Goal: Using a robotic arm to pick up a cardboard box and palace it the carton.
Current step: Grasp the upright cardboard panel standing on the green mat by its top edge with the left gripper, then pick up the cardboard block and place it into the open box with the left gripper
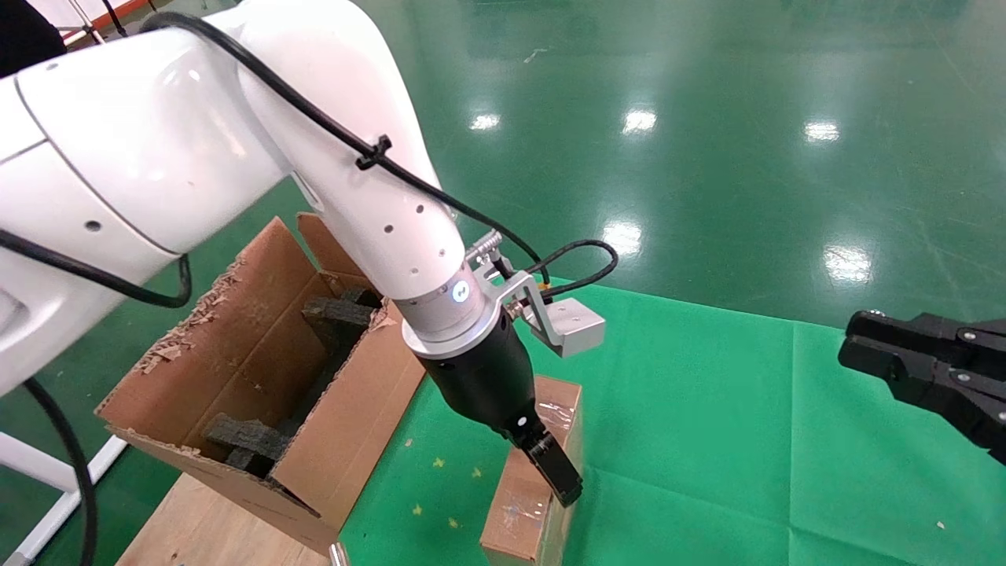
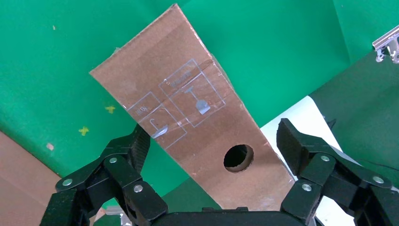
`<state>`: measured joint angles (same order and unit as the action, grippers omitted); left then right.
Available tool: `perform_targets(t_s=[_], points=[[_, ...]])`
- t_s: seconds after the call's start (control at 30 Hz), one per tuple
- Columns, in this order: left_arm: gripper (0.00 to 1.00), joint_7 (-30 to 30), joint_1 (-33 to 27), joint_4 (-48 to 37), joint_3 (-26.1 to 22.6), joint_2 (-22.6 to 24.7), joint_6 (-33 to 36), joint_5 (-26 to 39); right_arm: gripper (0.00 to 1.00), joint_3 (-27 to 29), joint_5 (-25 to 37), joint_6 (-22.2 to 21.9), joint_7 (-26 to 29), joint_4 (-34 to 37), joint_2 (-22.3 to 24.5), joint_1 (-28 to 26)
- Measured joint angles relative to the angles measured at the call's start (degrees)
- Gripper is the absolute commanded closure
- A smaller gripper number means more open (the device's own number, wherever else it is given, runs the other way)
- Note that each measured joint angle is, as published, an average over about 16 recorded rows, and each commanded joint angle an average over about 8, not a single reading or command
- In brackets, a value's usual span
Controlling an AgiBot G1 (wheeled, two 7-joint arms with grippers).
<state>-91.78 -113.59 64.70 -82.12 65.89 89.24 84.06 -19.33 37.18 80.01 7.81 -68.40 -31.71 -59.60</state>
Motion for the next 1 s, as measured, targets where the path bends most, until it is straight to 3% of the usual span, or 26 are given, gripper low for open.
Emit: perform_targets(t_s=[0.67,0.83,1.0], points=[[1.00,0.1,-0.2,0.7,0.2,-0.9,-0.1,0.3,0.00,0.0,0.0,0.0,0.0,0.0,0.0,0.0],[1.00,1.4,-1.3,1.9,0.6,-3.6,-0.4,0.3,0.00,0.0,0.0,0.0,0.0,0.0,0.0,0.0],[1.00,4.4,-4.1,3.7,2.5,-9.3,-1.2,-0.1,0.00,0.0,0.0,0.0,0.0,0.0,0.0,0.0]])
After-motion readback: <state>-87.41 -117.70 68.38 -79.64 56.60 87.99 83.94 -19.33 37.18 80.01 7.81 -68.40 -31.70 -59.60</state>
